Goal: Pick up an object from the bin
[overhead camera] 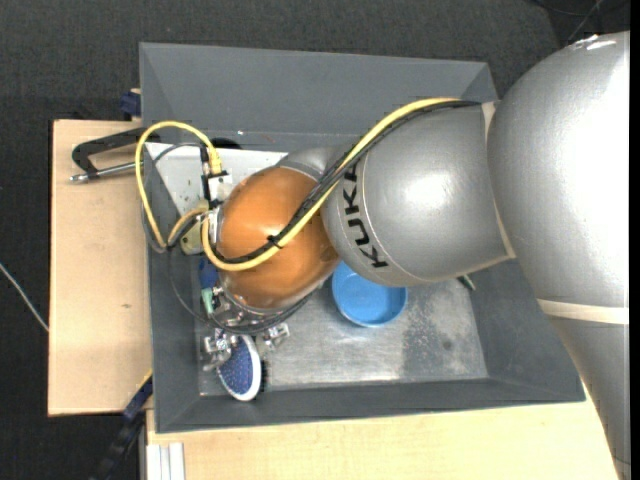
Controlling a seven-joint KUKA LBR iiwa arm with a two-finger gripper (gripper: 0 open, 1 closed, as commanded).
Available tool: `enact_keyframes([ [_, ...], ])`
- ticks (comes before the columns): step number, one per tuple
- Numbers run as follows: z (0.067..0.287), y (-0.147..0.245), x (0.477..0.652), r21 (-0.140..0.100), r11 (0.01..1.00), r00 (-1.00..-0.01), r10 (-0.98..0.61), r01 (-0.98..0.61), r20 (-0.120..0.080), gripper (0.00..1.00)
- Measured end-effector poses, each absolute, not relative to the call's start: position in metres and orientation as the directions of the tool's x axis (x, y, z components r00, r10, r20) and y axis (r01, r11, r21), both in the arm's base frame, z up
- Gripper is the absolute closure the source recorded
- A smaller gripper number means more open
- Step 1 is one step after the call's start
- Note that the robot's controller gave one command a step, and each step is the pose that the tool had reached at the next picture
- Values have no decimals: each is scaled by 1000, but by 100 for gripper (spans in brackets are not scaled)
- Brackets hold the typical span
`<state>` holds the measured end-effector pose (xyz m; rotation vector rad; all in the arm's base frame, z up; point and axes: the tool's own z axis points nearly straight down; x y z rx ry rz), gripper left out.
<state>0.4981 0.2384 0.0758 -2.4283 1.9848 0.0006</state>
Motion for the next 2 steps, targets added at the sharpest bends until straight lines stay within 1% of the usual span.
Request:
enact_keyframes([
  [1,108,241,499,-6,-196,196,-981,-981,-5,100],
  [2,164,243,500,-8,-193,193,-981,-981,-5,100],
])
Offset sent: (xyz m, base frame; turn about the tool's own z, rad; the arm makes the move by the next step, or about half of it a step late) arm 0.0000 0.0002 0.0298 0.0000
